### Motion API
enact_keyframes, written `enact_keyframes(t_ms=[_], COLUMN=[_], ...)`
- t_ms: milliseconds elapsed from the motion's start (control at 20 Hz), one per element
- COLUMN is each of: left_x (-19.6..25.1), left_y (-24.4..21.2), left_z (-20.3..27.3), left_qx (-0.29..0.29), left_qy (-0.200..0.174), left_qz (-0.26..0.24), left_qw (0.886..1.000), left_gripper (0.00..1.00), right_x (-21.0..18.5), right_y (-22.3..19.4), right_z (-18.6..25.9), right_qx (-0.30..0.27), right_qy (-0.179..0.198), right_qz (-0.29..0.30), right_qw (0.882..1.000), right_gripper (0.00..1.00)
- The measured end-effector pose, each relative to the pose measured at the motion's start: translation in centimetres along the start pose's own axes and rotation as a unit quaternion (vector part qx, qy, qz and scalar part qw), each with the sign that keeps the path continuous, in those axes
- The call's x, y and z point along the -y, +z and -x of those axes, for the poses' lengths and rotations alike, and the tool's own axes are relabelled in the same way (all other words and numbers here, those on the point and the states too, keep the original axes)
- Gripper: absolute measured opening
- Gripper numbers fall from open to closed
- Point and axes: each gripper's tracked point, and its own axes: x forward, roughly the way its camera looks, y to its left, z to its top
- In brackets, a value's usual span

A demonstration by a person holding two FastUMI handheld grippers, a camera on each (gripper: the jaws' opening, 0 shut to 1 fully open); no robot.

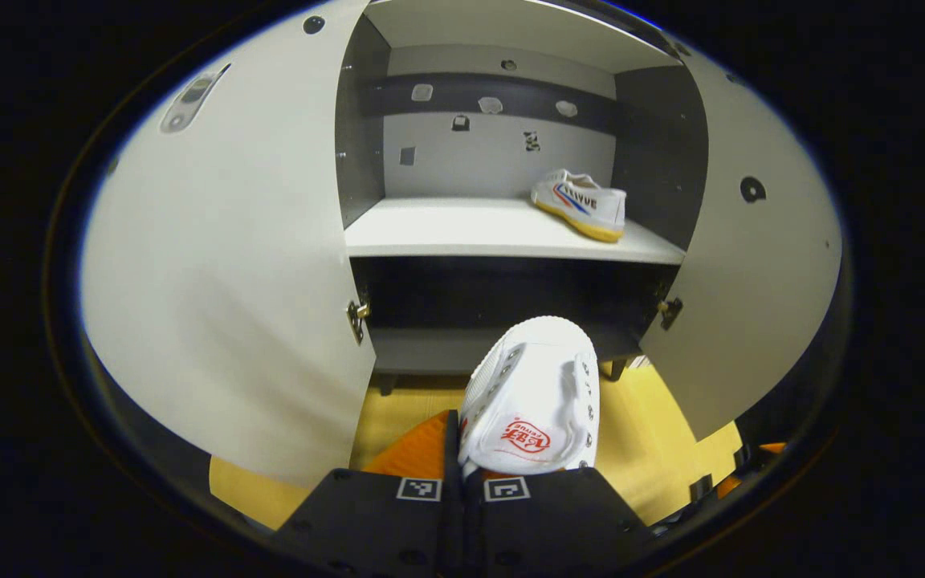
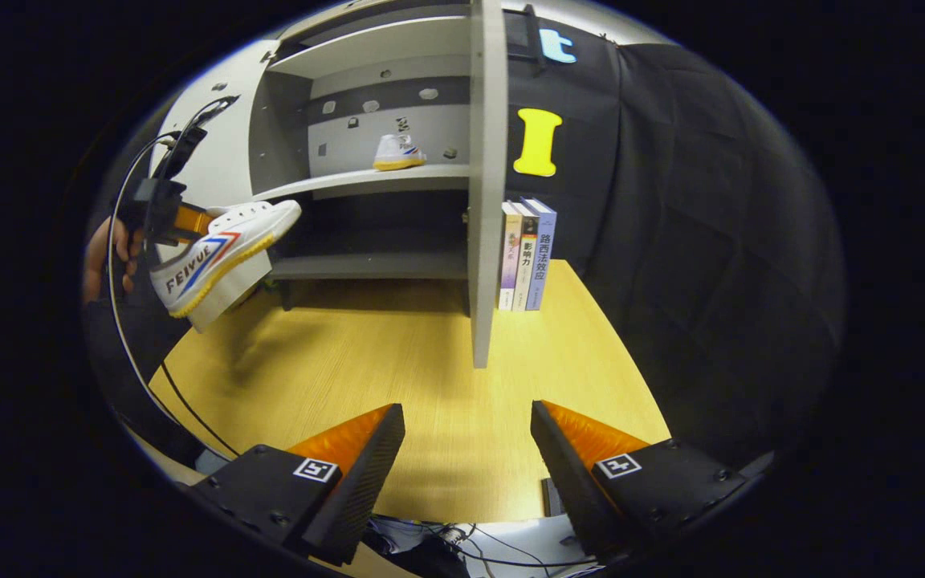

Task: Grab one shoe with the right hand and put it into the shoe cabinet, grab the other shoe with the left hand and put it into the shoe cabinet; then close the right door with the right hand and the left door with the left hand.

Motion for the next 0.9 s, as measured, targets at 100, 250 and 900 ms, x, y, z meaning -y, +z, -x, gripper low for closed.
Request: enact_keyframes(t_ms=[100, 250, 900], left_x=[0.4, 0.8, 0.4], left_y=[3.7, 8.7, 24.6], left_z=[0.1, -0.8, -12.2], left_qx=[0.019, 0.052, 0.069], left_qy=[-0.004, 0.001, 0.019], left_qz=[0.005, -0.006, 0.015], left_qw=[1.000, 0.999, 0.997], left_gripper=[0.05, 0.05, 0.05], right_x=[1.6, 3.9, 14.2], right_y=[0.9, 1.8, 5.1], right_z=[0.3, 0.4, 1.4], right_qx=[0.013, 0.029, 0.080], right_qy=[-0.013, -0.032, -0.120], right_qz=[-0.014, -0.036, -0.080], right_qw=[1.000, 0.998, 0.986], right_gripper=[1.00, 1.00, 1.00])
